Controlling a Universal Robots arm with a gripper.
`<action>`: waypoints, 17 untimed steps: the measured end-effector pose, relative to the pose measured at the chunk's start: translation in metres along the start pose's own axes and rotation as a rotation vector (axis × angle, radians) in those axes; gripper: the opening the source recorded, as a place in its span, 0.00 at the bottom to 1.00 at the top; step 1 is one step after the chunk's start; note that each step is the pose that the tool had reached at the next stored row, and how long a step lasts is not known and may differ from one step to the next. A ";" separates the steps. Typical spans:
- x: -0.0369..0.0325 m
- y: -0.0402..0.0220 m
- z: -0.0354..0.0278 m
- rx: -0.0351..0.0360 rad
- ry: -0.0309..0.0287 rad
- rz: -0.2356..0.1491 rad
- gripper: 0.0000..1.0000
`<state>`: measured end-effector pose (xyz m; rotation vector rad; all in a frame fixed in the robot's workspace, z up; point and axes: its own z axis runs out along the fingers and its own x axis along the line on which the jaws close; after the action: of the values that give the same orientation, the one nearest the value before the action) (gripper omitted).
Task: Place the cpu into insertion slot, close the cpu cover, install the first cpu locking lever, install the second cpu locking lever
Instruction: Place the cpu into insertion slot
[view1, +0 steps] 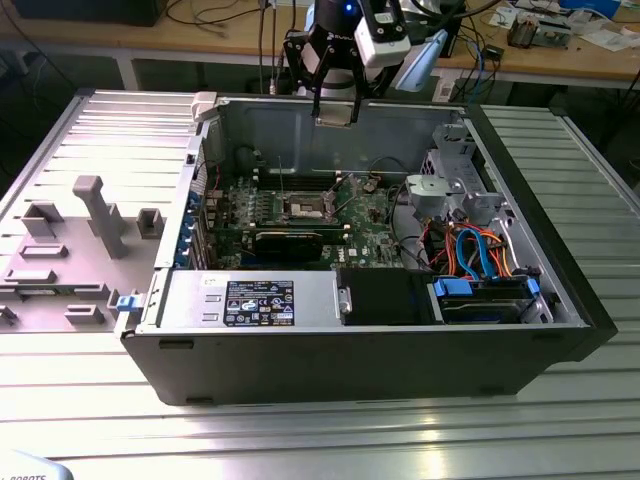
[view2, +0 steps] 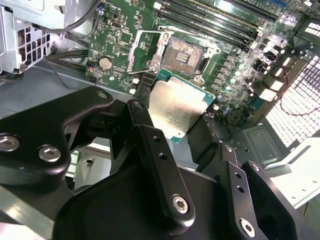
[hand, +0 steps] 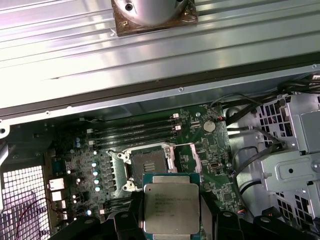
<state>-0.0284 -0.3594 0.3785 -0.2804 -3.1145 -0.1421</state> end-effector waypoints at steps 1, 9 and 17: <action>0.0000 0.0000 0.0000 0.0000 -0.0001 0.001 0.54; 0.0000 0.0000 0.0000 -0.0002 -0.0010 0.011 0.54; 0.0000 0.0000 0.0000 -0.0002 -0.0011 0.012 0.54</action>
<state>-0.0284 -0.3594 0.3785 -0.2998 -3.1133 -0.1422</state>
